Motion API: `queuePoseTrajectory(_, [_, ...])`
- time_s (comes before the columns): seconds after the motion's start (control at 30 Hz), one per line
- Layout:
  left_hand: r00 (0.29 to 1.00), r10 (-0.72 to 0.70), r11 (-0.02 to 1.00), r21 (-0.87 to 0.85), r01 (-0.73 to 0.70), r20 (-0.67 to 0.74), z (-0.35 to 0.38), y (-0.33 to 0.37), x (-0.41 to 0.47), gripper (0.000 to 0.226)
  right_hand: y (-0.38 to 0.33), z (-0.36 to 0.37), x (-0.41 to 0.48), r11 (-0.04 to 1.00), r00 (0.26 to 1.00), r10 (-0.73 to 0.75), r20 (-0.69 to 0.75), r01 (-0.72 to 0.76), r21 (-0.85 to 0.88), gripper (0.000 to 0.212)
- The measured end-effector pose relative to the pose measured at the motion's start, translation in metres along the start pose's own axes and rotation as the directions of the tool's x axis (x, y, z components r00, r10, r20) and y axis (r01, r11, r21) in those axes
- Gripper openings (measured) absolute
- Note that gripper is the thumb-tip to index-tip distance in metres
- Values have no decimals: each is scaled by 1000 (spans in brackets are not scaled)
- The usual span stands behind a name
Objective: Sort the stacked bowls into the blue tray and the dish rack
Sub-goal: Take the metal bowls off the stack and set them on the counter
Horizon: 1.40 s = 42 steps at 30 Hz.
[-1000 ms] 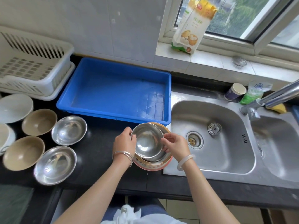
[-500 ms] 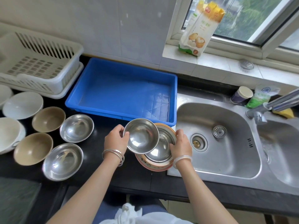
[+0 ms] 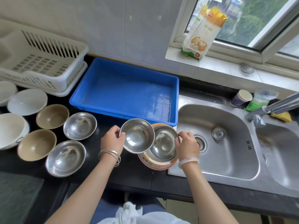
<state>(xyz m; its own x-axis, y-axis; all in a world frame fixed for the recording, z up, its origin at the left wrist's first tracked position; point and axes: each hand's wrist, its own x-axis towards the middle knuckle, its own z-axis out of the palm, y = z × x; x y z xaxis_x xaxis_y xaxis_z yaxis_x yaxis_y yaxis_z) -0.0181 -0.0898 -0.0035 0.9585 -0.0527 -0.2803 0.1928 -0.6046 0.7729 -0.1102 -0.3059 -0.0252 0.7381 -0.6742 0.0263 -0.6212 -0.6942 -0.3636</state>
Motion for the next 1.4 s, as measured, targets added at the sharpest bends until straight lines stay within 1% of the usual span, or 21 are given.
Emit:
queuePoseTrajectory(0.1, [1000,-21,999,-35,20,-13,-9,-3,-1,14,0,-9,8,999,1000,24,-11,-23,47,17])
queuePoseTrajectory(0.2, [998,-54,996,-67,52,-34,-24,-11,-3,13,-6,-20,17,986,998,43,-43,-35,161,15])
queuePoseTrajectory(0.27, [996,-75,994,-79,71,-48,-33,-20,-6,10,-15,-26,24,979,998,52,-42,-43,199,15])
queuePoseTrajectory(0.4, [987,-144,981,-146,132,-78,-46,-42,-15,8,-42,-23,35,971,999,38,27,-43,234,15])
queuePoseTrajectory(0.5, [963,-239,958,-190,214,-121,-54,-63,-28,9,-74,-7,37,967,988,-46,144,7,255,15])
queuePoseTrajectory(0.6, [935,-327,924,-254,286,-135,-54,-83,-40,9,-107,15,35,970,958,-124,259,61,237,15])
queuePoseTrajectory(0.7, [907,-397,893,-288,346,-143,-49,-97,-51,8,-130,38,35,976,919,-164,357,99,194,19])
queuePoseTrajectory(0.77, [893,-429,876,-303,375,-138,-44,-104,-57,5,-140,51,35,980,897,-163,410,100,172,22])
queuePoseTrajectory(0.87, [873,-471,855,-309,416,-128,-38,-112,-62,8,-148,65,33,989,870,-133,475,88,117,20])
queuePoseTrajectory(0.97, [860,-502,824,-352,443,-94,-34,-116,-63,8,-156,74,29,993,847,-115,518,85,81,17])
queuePoseTrajectory(1.07, [848,-522,806,-379,454,-95,-32,-120,-60,8,-160,82,25,993,825,-114,554,95,63,13])
queuePoseTrajectory(1.3, [822,-562,768,-427,477,-92,-29,-125,-56,7,-165,91,28,993,805,-112,583,116,32,10])
queuePoseTrajectory(1.4, [809,-582,741,-464,485,-85,-29,-129,-53,8,-167,92,26,995,809,-103,579,81,63,8])
